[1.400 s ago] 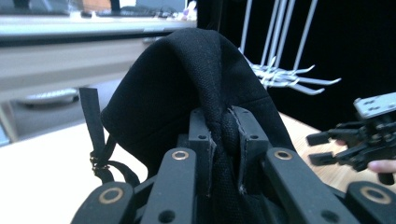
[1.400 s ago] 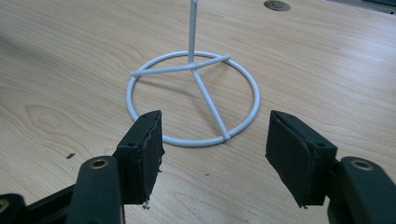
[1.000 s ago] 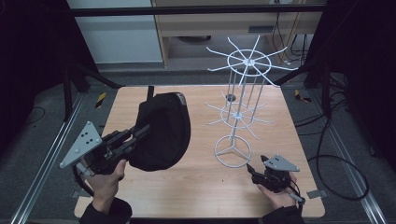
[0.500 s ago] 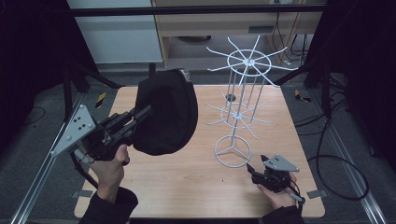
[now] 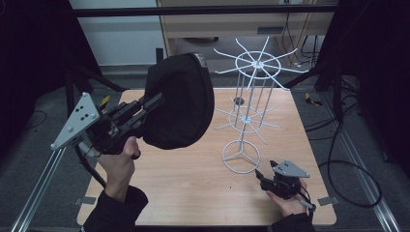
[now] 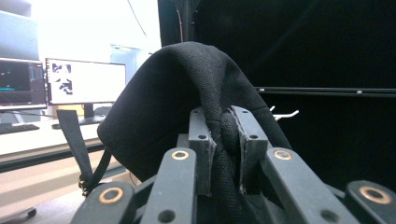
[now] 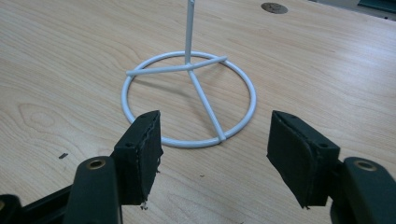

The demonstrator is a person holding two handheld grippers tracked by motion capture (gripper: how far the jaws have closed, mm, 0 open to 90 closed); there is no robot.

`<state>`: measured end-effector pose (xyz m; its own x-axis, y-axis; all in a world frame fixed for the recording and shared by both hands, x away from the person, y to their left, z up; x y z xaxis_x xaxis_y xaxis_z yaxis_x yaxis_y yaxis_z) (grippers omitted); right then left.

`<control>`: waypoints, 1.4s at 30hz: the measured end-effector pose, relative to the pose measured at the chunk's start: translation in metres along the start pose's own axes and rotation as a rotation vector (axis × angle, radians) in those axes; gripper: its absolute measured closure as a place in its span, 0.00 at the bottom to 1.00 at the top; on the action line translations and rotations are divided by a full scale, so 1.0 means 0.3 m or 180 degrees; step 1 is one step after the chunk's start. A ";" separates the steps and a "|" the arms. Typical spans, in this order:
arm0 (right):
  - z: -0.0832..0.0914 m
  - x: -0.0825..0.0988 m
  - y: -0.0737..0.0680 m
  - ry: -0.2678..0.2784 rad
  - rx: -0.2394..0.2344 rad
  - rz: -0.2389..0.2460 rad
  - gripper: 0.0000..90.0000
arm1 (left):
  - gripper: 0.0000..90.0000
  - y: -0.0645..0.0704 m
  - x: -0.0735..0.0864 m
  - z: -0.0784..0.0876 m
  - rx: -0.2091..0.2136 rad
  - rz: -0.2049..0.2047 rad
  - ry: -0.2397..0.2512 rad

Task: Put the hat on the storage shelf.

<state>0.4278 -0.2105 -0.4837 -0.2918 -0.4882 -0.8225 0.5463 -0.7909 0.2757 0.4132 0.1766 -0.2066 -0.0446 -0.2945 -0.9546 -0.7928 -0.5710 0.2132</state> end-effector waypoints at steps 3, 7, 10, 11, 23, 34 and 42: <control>0.000 0.000 0.000 0.0002 -0.0002 0.0002 0.39 | 0.88 0.019 0.001 -0.048 0.0044 -0.0044 -0.0041; 0.000 0.000 -0.001 0.0005 -0.0006 0.0009 0.39 | 0.88 0.023 0.008 -0.085 0.0066 -0.0035 -0.0084; 0.000 0.000 -0.001 0.0004 -0.0009 0.0009 0.39 | 0.88 0.022 0.021 -0.117 0.0088 -0.0020 -0.0148; 0.000 0.000 -0.001 0.0005 -0.0014 0.0010 0.39 | 0.88 0.020 0.028 -0.130 0.0098 -0.0014 -0.0175; -0.002 0.000 -0.005 -0.0013 -0.0031 0.0009 0.39 | 0.87 -0.049 0.123 -0.171 0.0205 0.0273 -0.0443; -0.004 0.001 -0.006 -0.0015 -0.0037 0.0037 0.39 | 0.85 -0.109 0.216 -0.171 0.0135 0.0398 -0.0687; -0.006 0.001 -0.007 -0.0023 -0.0046 0.0037 0.38 | 0.82 -0.123 0.266 -0.186 0.0039 0.0371 -0.0848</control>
<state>0.4279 -0.2083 -0.4855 -0.2911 -0.5000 -0.8156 0.5609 -0.7799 0.2779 0.4728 0.1312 -0.2791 -0.2926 -0.1449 -0.9452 -0.7802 -0.5353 0.3236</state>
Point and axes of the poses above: each handheld gripper's, and its own axes: z roughly backward along the jaws, x roughly out of its underside, y roughly to its right, the point moved 2 cm from there along -z, roughly forward along the jaws, and after that the axes turned 14 degrees about z, right-handed, at the moved point
